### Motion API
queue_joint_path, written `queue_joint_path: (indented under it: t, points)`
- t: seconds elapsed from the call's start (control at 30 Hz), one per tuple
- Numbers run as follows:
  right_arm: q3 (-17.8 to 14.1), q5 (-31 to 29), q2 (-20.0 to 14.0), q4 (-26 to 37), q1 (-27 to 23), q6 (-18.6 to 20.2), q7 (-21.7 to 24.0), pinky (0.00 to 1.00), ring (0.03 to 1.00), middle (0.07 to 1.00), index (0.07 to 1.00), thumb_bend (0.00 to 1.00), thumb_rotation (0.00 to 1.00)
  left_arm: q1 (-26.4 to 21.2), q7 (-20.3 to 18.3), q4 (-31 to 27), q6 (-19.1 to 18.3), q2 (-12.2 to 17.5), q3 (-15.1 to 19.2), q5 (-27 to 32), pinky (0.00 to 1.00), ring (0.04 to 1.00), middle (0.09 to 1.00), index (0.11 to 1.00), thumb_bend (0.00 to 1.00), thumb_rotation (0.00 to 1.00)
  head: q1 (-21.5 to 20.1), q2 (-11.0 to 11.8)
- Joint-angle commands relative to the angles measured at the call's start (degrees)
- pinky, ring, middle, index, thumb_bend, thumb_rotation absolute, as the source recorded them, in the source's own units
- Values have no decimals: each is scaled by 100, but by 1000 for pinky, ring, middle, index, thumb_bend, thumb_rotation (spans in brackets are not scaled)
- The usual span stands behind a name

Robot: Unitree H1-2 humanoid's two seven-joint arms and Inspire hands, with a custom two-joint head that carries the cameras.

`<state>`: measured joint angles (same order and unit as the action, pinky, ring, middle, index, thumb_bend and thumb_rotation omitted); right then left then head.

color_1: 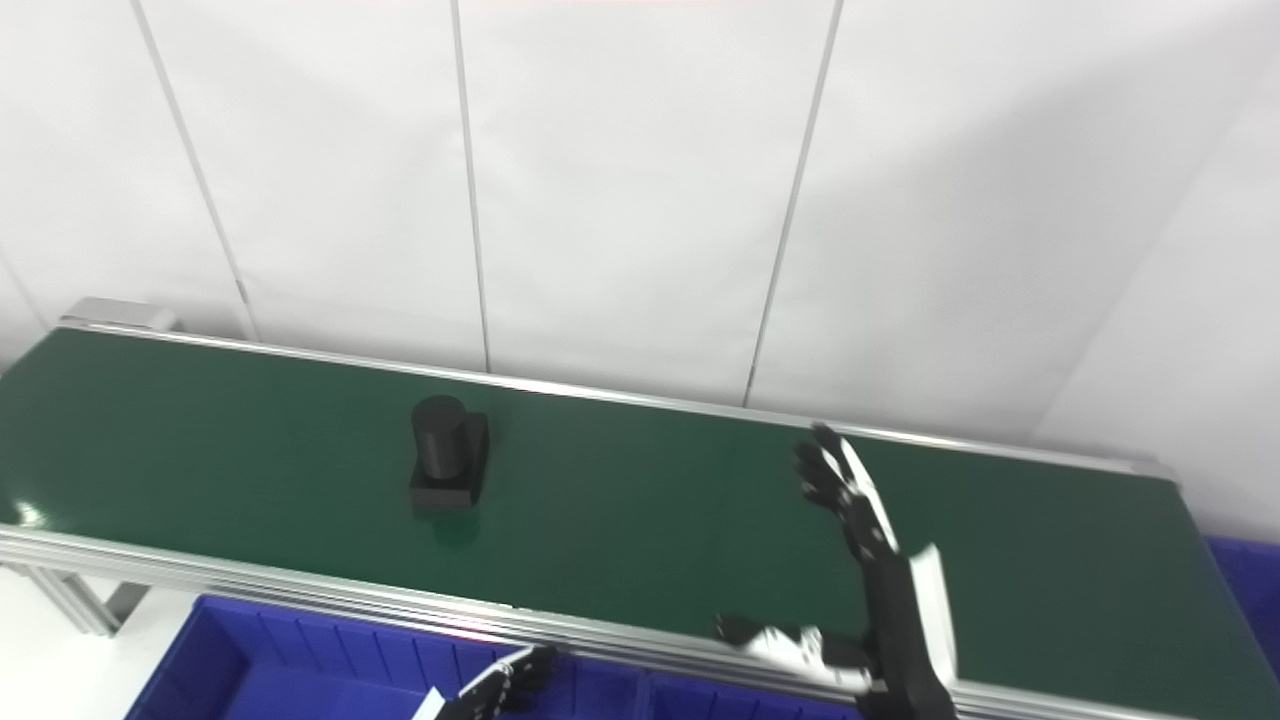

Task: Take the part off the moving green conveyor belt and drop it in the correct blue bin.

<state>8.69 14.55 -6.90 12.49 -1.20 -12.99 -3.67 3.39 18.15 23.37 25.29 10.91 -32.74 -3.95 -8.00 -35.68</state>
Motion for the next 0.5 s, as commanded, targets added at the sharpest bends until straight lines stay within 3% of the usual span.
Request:
queue_joint_path:
  t: [0.0,0.23,0.47]
  points:
    - [-4,70,100,10,-244,177,86,786,850,872,932,909,529,-70,-27,-138,164,-28,28,-58,794,828,836,837,765,676,0,-10]
    - [109,383,308,-400,-872,981,367,857,876,895,946,914,536,-133,85,-105,164,-10,-50,-141,773,814,824,827,797,687,3,21]
    - [292,827,370,-1172,-1498,1288,376,786,875,915,955,929,572,-211,540,-139,164,162,-433,-366,762,802,817,817,782,687,-13,43]
